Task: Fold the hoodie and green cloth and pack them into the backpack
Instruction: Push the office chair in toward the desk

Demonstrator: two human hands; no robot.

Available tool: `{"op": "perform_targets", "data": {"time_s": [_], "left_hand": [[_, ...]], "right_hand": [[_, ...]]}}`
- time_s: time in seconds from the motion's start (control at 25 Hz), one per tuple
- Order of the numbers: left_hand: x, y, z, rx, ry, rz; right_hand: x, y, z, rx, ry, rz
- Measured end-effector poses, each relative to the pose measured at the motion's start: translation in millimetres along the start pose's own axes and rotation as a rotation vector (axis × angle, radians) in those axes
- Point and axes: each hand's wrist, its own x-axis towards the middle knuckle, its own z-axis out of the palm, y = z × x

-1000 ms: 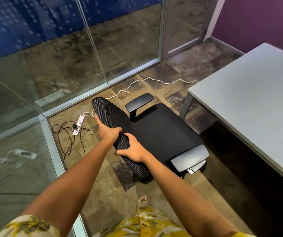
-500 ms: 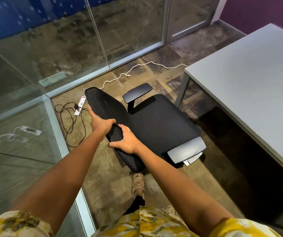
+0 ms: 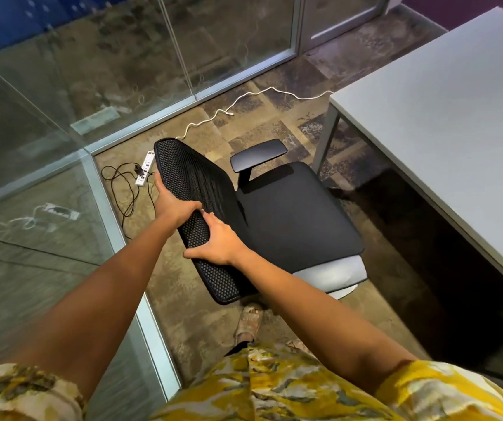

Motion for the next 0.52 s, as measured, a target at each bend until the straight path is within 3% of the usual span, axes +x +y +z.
{"op": "perform_targets", "data": {"time_s": [0.52], "left_hand": [[21, 39, 27, 0.145, -0.087, 0.12]], "right_hand": [[9, 1, -27, 0.039, 0.078, 0.071]]}}
